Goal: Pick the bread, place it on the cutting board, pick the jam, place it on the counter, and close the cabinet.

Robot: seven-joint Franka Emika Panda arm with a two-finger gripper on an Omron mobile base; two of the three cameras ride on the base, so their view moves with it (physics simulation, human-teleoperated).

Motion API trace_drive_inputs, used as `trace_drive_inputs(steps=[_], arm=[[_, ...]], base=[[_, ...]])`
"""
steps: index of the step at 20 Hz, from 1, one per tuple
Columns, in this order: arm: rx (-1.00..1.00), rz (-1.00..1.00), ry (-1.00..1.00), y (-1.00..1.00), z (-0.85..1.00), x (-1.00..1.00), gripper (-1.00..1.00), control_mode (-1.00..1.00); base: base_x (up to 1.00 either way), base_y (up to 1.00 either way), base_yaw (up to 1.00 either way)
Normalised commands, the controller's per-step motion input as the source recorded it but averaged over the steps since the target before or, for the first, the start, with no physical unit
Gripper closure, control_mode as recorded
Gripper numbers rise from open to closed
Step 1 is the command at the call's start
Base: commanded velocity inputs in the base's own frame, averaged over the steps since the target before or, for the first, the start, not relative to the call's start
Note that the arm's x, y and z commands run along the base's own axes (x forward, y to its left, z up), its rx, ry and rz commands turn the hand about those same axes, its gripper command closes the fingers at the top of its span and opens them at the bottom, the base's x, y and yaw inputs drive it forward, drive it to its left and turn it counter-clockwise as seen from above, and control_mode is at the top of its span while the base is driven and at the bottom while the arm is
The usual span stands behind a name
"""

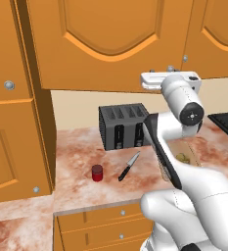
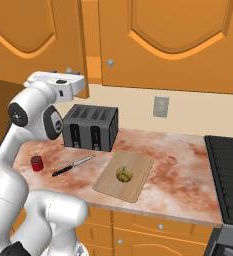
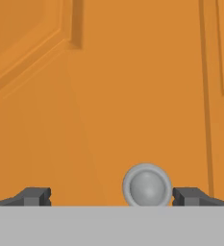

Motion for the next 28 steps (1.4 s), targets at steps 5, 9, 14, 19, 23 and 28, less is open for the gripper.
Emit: trace_drive_inputs(steps=[5,9,14,19,23,28], arm=[[0.0,0.05,0.0,-0.01,-0.05,0.27,-1.0,-1.0],[0.0,0.05,0.0,-0.01,-0.06,0.28,-1.0,-1.0],[0.0,0.05,0.0,-0.01,-0.05,0.27,-1.0,-1.0],[0.0,0.04,0.0,0.0,-0.05,0.27,-1.0,-1.0],[0.0,0.03,0.0,0.0,-0.08,0.28,-1.0,-1.0],[0.0,0.01,0.0,0.0,-0.06,0.31,-1.0,-1.0]], base=[[0.0,0.0,0.0],[0.0,0.0,0.0],[0.0,0.0,0.0],[0.0,0.0,0.0],[0.0,0.0,0.0],[0.0,0.0,0.0]])
